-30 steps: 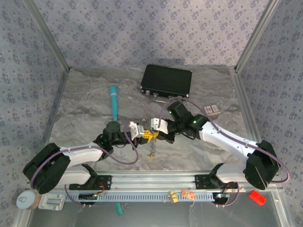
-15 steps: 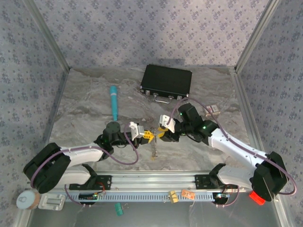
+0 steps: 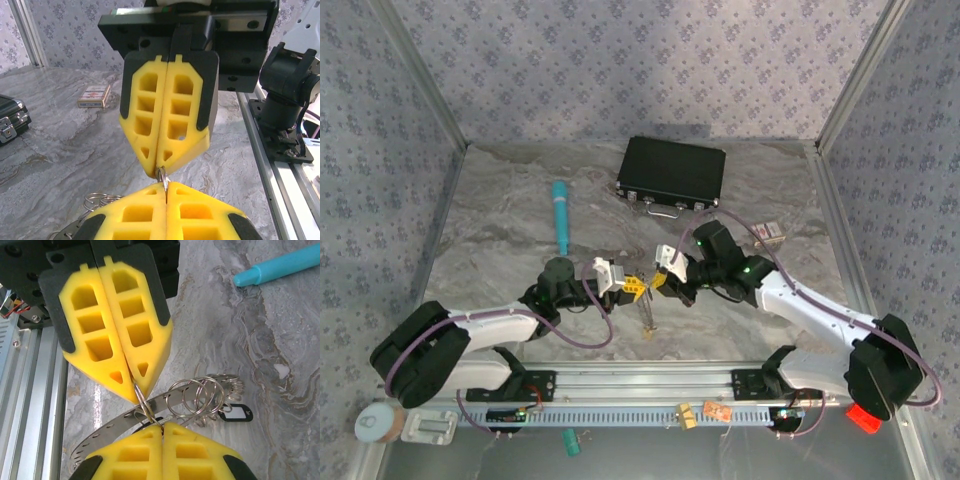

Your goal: Put the keys on the keyring

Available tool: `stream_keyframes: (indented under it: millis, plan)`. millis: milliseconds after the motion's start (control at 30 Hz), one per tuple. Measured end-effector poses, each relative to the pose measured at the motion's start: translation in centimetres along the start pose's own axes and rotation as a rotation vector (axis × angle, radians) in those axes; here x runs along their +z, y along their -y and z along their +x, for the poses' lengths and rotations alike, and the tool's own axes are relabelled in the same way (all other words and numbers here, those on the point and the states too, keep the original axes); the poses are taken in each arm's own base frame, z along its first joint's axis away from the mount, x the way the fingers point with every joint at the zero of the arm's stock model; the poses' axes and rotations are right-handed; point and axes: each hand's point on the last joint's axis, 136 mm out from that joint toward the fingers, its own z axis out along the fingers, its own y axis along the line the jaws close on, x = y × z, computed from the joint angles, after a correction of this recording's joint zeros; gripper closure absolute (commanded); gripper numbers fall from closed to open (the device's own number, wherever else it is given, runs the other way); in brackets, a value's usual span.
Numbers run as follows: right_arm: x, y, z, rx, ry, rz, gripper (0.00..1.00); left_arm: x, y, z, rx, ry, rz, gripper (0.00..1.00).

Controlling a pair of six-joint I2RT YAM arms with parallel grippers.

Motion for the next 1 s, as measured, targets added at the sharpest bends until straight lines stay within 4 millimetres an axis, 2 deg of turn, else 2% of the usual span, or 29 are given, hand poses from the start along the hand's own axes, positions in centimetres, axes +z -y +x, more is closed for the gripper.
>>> stream_keyframes:
  millis: [167, 233, 300, 400, 600, 1000]
  plan:
    - [1.0, -0.2, 0.9, 0.02, -0.034, -0.029, 0.96, 0.0, 0.0, 0.2, -0.005, -0.004, 0.001, 1.0]
    - [1.2, -0.2, 1.0, 0.022, -0.035, -0.035, 0.83, -0.1, 0.1, 0.2, -0.006, -0.005, 0.001, 1.0]
    - [1.1, -0.2, 0.9, 0.017, -0.032, -0.033, 0.75, -0.1, 0.1, 0.2, -0.005, -0.003, 0.001, 1.0]
    - [0.7, 0.0, 0.6, 0.017, -0.01, -0.015, 0.7, -0.1, 0.1, 0.1, -0.002, 0.0, 0.0, 1.0]
    - [-0.5, -0.2, -0.8, -0.019, 0.054, 0.003, 0.7, -0.2, 0.2, -0.2, 0.008, 0.013, 0.001, 1.0]
    - [0.3, -0.6, -0.5, -0.007, 0.053, -0.047, 0.77, -0.2, 0.3, -0.3, 0.011, 0.019, 0.005, 1.0]
